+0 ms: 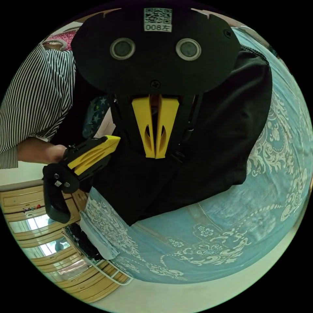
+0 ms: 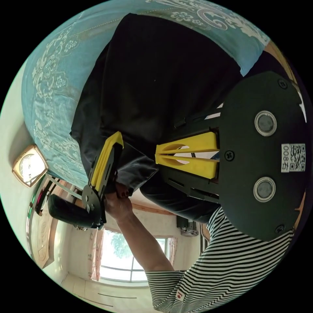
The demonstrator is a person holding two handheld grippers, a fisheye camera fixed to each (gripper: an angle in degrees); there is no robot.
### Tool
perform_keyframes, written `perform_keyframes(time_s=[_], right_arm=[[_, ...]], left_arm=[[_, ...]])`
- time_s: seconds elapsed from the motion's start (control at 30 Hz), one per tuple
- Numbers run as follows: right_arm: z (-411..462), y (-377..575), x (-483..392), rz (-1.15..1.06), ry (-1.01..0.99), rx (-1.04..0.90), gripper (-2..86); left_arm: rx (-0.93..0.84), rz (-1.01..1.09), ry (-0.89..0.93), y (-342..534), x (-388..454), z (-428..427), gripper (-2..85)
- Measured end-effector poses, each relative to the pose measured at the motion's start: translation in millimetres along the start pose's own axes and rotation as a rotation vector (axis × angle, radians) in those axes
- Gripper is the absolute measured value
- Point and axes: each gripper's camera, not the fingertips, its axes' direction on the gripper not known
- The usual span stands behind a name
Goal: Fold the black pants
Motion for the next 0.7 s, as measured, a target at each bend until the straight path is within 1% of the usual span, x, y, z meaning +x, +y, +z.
perform_keyframes(time_s=[0.03,0.13,0.17,0.3,0.37,0.47,0.53,0.6,0.7], right_arm=[[5,0,2,0.002,0.028,-0.007,0.3],[28,-1,1,-0.017,0.129,-0.068,0.1],[33,0,-3,-0.039,0.154,-0.059,0.1],[43,0,-14,-0.086,0.212,-0.079,0.1],[46,0,-21,-0.1,0.234,-0.095,0.1],[46,1,-33,-0.118,0.276,-0.107,0.2],[43,5,-41,-0.125,0.301,-0.097,0.2],[37,11,-48,-0.129,0.302,-0.078,0.2],[29,23,-53,-0.115,0.331,-0.057,0.1]], left_arm=[[-0.025,-0.01,-0.032,1,2,5,0.1],[-0.012,-0.013,-0.06,5,9,10,0.1],[-0.018,-0.024,-0.064,5,11,11,0.1],[-0.031,-0.082,-0.091,9,18,11,0.1],[0.011,-0.12,-0.117,16,29,7,0.1],[0.072,-0.152,-0.05,31,46,5,0.1],[0.085,-0.164,-0.055,40,58,9,0.1],[0.074,-0.181,-0.067,46,67,17,0.1],[0.007,-0.208,-0.082,52,75,38,0.2]])
